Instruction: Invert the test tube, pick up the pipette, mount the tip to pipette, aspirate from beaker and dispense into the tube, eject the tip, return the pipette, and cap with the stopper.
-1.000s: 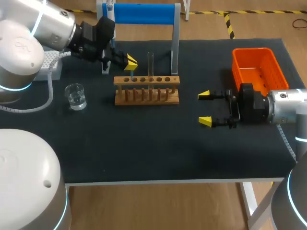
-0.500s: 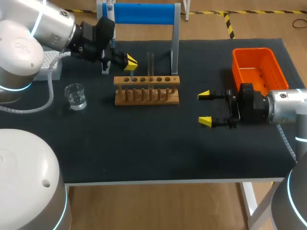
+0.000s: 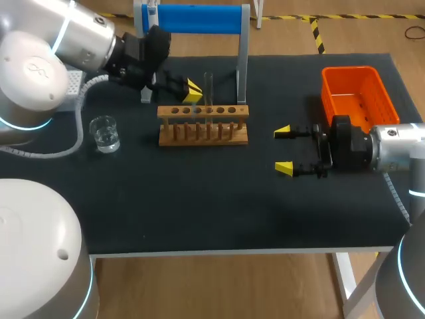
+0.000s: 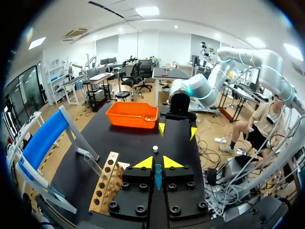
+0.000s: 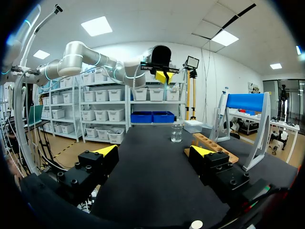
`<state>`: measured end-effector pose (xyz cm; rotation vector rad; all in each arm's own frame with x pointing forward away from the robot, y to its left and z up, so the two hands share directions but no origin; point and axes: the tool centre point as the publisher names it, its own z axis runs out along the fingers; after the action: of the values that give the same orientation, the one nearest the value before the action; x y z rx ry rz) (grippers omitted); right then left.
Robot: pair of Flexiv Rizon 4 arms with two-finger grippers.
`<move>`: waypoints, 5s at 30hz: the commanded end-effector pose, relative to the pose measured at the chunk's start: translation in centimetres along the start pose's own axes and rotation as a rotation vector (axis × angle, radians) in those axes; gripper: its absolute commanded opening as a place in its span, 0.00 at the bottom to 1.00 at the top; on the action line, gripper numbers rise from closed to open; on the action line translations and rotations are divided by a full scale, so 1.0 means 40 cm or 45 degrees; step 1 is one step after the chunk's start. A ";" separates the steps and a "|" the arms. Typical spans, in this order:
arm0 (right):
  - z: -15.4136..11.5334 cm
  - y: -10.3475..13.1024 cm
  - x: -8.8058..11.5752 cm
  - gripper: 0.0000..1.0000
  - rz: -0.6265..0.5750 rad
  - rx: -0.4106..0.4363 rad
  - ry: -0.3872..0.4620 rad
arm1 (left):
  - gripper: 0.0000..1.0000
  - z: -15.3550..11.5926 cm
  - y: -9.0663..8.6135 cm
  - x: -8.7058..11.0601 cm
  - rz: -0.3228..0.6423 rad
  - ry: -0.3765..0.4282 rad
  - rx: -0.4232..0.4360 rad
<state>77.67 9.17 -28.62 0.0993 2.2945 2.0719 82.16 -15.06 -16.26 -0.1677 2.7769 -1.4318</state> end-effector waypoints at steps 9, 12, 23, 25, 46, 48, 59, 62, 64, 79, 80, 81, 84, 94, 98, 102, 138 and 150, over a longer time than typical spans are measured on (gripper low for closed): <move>0.000 -0.001 0.002 1.00 -0.001 0.000 -0.004 | 0.00 0.037 -0.038 0.048 -0.008 -0.018 -0.003; 0.000 -0.001 0.002 1.00 -0.001 0.000 -0.004 | 0.00 0.047 -0.049 0.054 -0.005 -0.015 0.002; 0.000 -0.001 0.002 1.00 -0.001 0.000 -0.004 | 0.00 0.078 -0.071 0.071 -0.005 0.003 0.037; 0.000 -0.001 0.002 1.00 -0.001 0.000 -0.004 | 0.00 0.081 -0.072 0.073 -0.007 0.003 0.044; 0.000 -0.001 0.002 1.00 -0.001 0.000 -0.004 | 0.00 0.092 -0.071 0.078 -0.017 0.007 0.068; 0.000 0.004 0.001 1.00 0.000 -0.004 -0.001 | 0.00 0.092 -0.071 0.078 -0.017 0.007 0.068; 0.037 0.062 -0.011 1.00 -0.019 -0.013 0.008 | 0.00 0.092 -0.071 0.078 -0.017 0.007 0.068; 0.057 0.085 -0.017 1.00 -0.024 -0.017 0.022 | 0.00 0.092 -0.071 0.078 -0.017 0.007 0.068; 0.072 0.100 -0.024 1.00 -0.016 -0.018 0.028 | 0.00 0.092 -0.071 0.078 -0.017 0.007 0.068; 0.204 0.200 -0.071 1.00 -0.036 -0.063 0.069 | 0.00 0.092 -0.071 0.078 -0.017 0.007 0.068; 0.209 0.204 -0.073 1.00 -0.033 -0.069 0.073 | 0.00 0.092 -0.071 0.078 -0.017 0.007 0.068; 0.215 0.207 -0.075 1.00 -0.033 -0.071 0.073 | 0.00 0.092 -0.071 0.078 -0.017 0.007 0.068; 0.236 0.215 -0.074 1.00 -0.036 -0.080 0.081 | 0.00 0.092 -0.071 0.078 -0.017 0.007 0.068; 0.289 0.239 -0.052 1.00 -0.037 -0.104 0.125 | 0.00 0.092 -0.071 0.078 -0.017 0.007 0.068; 0.302 0.246 -0.037 1.00 -0.028 -0.112 0.134 | 0.00 0.092 -0.071 0.078 -0.017 0.007 0.068; 0.314 0.248 -0.028 1.00 -0.019 -0.118 0.138 | 0.00 0.092 -0.071 0.078 -0.017 0.007 0.068; 0.325 0.263 0.011 0.44 0.005 -0.146 0.172 | 0.00 0.092 -0.071 0.078 -0.017 0.007 0.068; 0.312 0.268 0.015 0.07 0.003 -0.152 0.182 | 0.00 0.092 -0.071 0.078 -0.017 0.007 0.068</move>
<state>78.48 23.01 -19.33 -0.0462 2.2350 2.2806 79.38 -20.02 -15.87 -0.1807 2.7465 -1.5101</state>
